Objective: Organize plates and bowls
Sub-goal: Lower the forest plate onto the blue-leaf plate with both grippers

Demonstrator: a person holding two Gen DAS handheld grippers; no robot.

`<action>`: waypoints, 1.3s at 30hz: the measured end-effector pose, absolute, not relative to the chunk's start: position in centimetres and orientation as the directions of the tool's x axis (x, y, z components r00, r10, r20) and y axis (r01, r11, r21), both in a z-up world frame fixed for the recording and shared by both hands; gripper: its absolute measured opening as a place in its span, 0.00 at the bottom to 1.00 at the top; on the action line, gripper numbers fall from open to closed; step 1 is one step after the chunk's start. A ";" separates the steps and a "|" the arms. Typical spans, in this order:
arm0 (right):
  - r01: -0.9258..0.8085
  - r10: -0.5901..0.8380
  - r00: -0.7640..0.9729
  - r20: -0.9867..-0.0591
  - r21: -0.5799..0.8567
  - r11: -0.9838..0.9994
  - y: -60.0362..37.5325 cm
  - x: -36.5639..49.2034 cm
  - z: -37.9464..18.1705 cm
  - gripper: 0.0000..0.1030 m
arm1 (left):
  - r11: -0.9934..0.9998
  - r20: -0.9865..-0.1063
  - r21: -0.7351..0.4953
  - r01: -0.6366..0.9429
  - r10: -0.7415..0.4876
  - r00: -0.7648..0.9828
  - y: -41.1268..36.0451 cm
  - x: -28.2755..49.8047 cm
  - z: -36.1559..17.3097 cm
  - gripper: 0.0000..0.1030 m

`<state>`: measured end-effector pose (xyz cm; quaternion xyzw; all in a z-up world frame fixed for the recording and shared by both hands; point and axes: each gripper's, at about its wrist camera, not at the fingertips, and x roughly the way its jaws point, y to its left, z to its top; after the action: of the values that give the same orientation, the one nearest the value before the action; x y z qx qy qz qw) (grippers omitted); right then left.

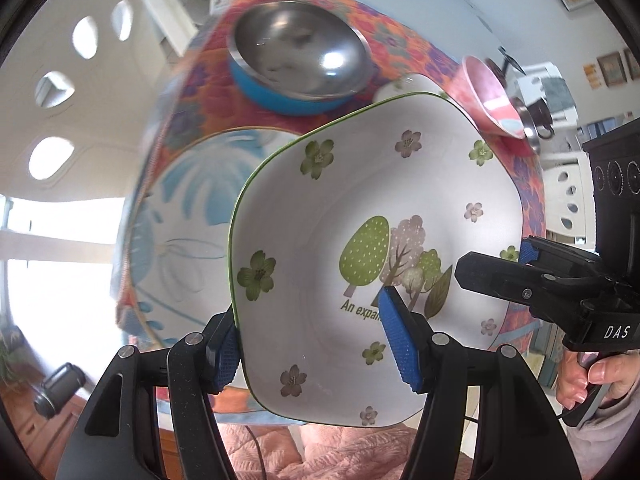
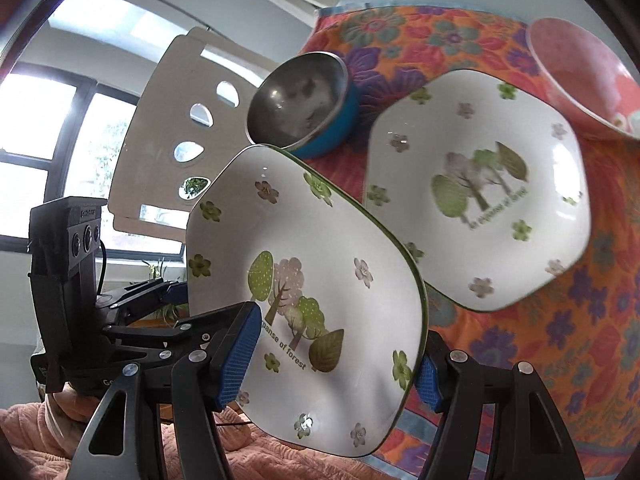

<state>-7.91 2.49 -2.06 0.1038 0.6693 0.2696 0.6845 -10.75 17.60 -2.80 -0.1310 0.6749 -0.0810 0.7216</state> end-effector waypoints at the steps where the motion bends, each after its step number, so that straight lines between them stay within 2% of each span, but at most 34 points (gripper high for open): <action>1: -0.233 0.511 -0.047 -0.858 0.507 0.830 3.1 -7.7 -2.3 0.65 | 0.952 -0.953 -0.298 -0.067 -0.293 0.077 18.0 -10.7 -2.9 0.58; 21: -0.288 0.484 -0.160 -0.861 0.509 0.811 10.4 -5.6 -5.6 0.65 | 0.938 -0.963 -0.270 -0.219 -0.265 0.054 24.0 -10.8 -5.1 0.58; 39: -0.233 0.438 -0.246 -0.864 0.492 0.839 10.1 -4.6 -9.1 0.65 | 0.931 -0.962 -0.259 -0.257 -0.272 -0.017 24.5 -9.9 -7.1 0.58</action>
<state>-4.58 10.13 -9.11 0.0694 0.7399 0.2751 0.6100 -9.90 24.51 -7.06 -0.1856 0.7132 -0.0054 0.6760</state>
